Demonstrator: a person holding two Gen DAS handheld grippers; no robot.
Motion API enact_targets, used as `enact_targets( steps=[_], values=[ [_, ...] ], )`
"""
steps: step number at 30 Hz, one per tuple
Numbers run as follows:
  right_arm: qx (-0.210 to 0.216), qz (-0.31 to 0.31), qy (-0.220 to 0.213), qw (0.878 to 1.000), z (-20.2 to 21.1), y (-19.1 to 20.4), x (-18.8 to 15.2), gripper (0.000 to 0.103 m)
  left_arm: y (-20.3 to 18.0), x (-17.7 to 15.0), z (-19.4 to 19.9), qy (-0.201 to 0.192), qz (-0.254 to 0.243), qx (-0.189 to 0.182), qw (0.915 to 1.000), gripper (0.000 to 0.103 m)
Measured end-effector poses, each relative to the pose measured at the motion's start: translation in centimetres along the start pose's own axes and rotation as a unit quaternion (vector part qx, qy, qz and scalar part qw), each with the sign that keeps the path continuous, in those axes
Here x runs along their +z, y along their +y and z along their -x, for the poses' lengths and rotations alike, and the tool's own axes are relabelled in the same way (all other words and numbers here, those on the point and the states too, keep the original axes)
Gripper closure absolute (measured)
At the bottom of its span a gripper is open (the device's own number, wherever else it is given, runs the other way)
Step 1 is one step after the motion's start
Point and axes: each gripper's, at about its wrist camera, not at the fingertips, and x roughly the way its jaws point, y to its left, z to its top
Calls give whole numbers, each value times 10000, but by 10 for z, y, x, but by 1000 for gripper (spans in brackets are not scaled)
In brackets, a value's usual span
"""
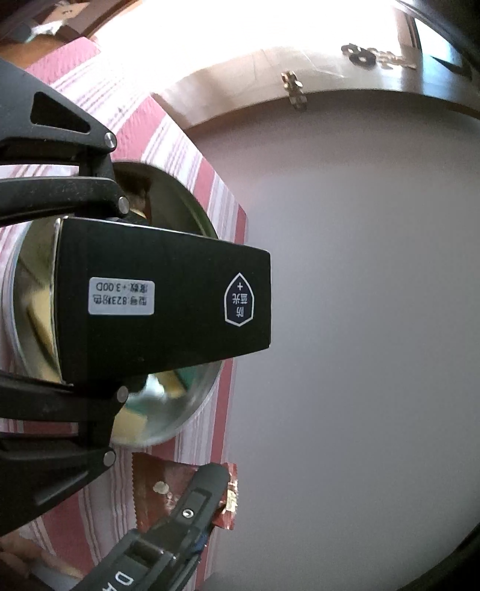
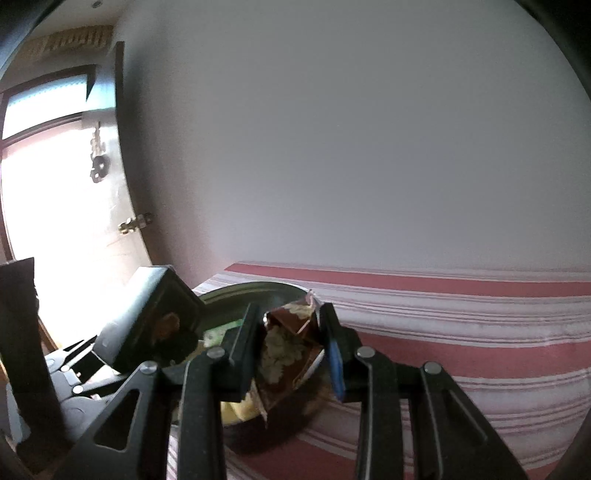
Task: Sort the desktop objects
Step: 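Carry the black box and orange packet over the silver tin, then open both grippers to drop the box and packet into the tin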
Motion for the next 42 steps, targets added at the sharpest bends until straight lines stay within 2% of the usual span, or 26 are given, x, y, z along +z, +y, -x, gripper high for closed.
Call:
enact_targets(
  steps=[10,22,30,35,42],
  values=[
    [194,81,141,9997,-30,26,14,70,26,-1,-19,254,201,328,9989,53],
    [160,-86,320,9993,-50,20,28,70,34,-3,-33,397,249,243,9986,53],
    [99,138,397,9991,-59,24,43,70,46,-1,-30,379,243,180,9988,53],
    [75,66,661,9978,-76,28,54,70,28,1,-36,480,-21,-20,9988,53],
    [-55,167,1214,9924,-117,35,62,70,13,10,-46,587,-254,50,9979,53]
  ],
)
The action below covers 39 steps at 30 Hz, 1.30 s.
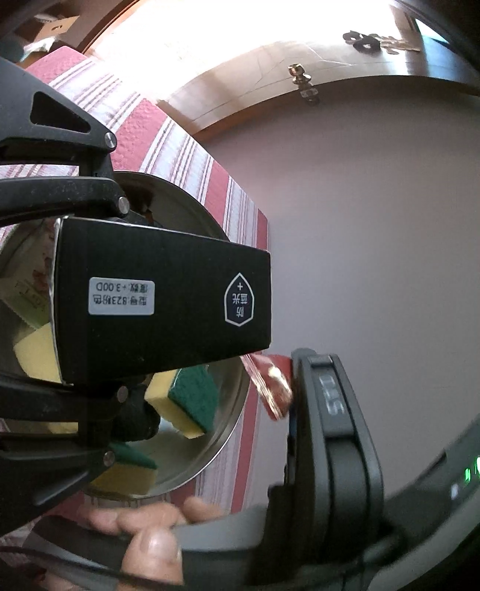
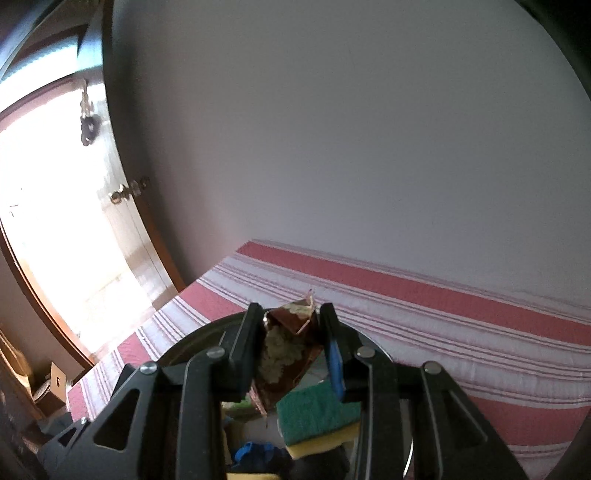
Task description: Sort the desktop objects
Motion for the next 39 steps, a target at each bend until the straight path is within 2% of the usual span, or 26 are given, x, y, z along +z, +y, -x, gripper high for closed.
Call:
enact_targets(
  steps=[4,5,6,7,8,9,10,11,16,21,28,33,39],
  values=[
    [103,-88,327,9994,-23,-4,5,68,-3,1,-7,133,5,23,9999,53],
    [166,-134,353,9991,-26,-6,5,62,-3,2,-10,204,-25,39,9998,53],
    [308,-174,415,9985,-29,-9,6,50,-4,2,-12,252,-28,26,9997,52],
    [370,-236,431,9981,-30,-11,6,20,-3,3,-13,274,10,-16,9996,51],
    [319,-350,345,9983,-27,-16,5,0,-2,4,-14,281,72,-74,9996,44],
    [255,-464,151,9985,-19,-21,3,0,-2,4,-14,287,111,-88,9995,36],
    [269,-536,15,9982,-13,-24,2,0,-2,5,-13,271,144,-68,9995,19],
    [310,-615,-89,9976,-7,-28,0,0,-3,5,-10,201,168,-16,9997,11],
    [265,-1139,-634,9911,26,-50,-18,0,-7,7,0,43,130,70,9999,9],
    [141,-1433,-808,9863,43,-60,-33,0,-2,2,1,57,270,130,9995,9],
    [-166,-1159,-878,9892,61,-46,-57,0,7,-3,6,2,441,333,9985,9],
    [-483,-907,-1355,9854,84,-32,-73,0,13,-4,17,-176,540,434,9974,8],
    [-768,-582,-1758,9797,111,-15,-84,0,12,-6,29,-368,460,900,9942,1]
  ],
)
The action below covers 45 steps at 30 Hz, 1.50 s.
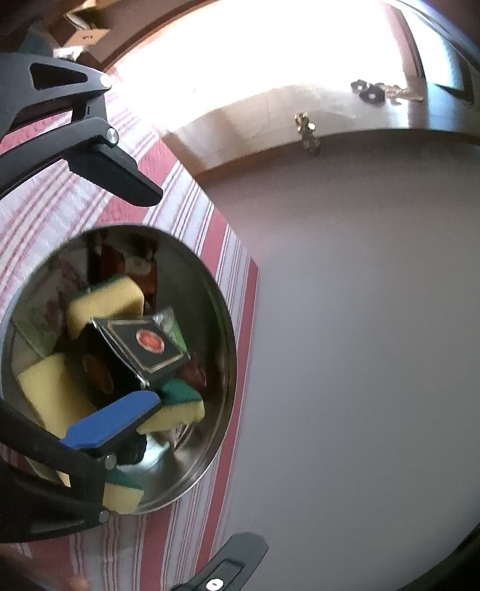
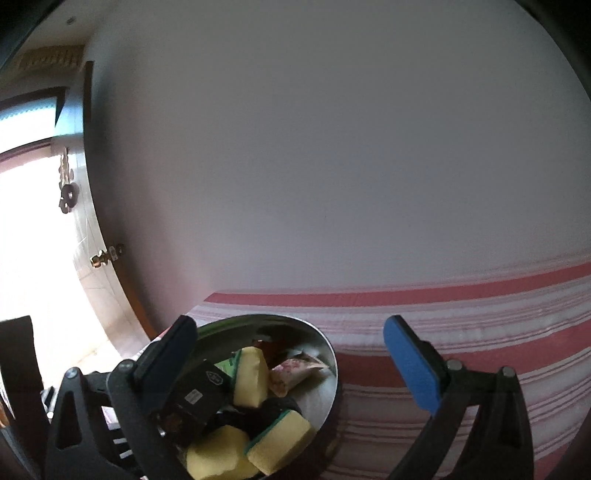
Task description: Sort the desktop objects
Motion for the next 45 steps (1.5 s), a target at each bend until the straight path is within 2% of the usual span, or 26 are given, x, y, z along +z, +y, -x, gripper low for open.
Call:
enact_targets(
  steps=[5,9,14,20,26,45],
  values=[
    [-158,376,-202,9990,17,16,-4,0,-3,-2,11,-169,-258,454,9985,1],
    [-239,501,-288,9980,32,23,-8,0,-3,-5,18,-221,-297,643,9972,1],
    [-307,435,-288,9982,43,22,-12,0,3,-8,25,-227,-87,410,9989,1],
    [-447,435,-351,9974,56,20,-19,0,-3,-14,40,-431,-358,639,9964,1],
    [-443,400,-397,9974,69,18,-23,0,0,-16,44,-329,-196,421,9984,1],
    [-416,197,-260,9986,70,6,-25,0,-8,-15,44,-260,-194,368,9988,1]
  ],
)
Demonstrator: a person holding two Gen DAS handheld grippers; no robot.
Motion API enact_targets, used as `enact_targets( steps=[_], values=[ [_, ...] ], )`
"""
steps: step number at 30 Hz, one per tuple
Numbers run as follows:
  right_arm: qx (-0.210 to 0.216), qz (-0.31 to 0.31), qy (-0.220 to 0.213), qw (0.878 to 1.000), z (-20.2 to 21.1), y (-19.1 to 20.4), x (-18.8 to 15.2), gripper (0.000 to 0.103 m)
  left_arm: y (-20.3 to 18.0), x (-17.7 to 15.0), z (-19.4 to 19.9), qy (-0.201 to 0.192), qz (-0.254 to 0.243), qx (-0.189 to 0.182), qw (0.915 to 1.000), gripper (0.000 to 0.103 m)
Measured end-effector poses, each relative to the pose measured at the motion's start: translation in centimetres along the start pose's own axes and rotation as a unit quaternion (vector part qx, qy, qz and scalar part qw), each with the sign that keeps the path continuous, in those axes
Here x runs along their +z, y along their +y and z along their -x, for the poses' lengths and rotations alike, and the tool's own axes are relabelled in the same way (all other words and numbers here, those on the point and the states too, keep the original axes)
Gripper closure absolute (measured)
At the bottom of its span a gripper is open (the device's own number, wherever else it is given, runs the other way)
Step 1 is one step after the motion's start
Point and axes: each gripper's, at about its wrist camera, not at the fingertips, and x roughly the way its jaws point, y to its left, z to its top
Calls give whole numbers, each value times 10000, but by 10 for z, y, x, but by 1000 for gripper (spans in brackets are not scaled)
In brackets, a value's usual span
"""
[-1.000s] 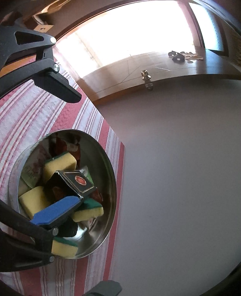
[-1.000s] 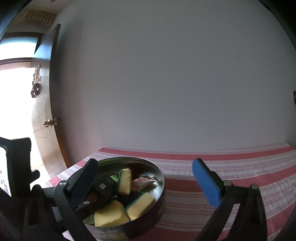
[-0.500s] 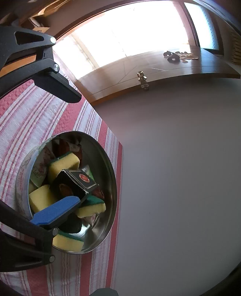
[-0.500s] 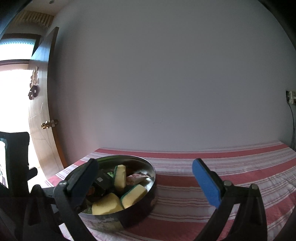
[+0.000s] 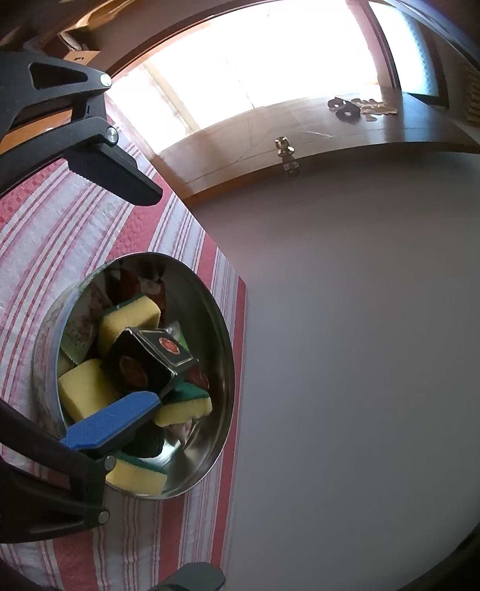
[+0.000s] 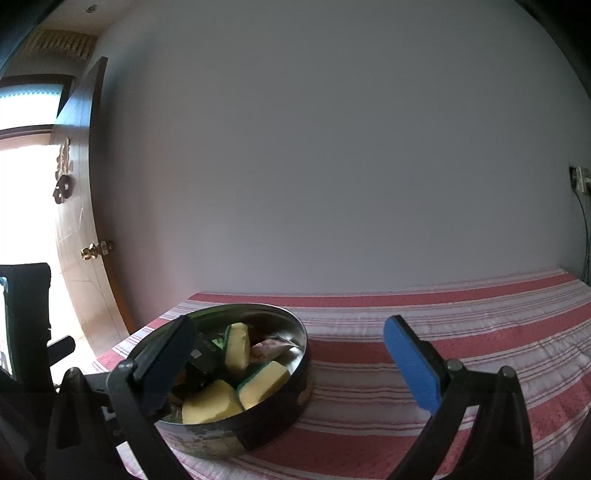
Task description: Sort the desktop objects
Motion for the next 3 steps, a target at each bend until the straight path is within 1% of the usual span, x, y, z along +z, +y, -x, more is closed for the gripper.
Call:
enact_targets(
  steps=[3],
  values=[
    [-25,8,37,10000,-1,-1,-1,0,-2,0,-1,36,-38,-5,10000,1]
  ],
)
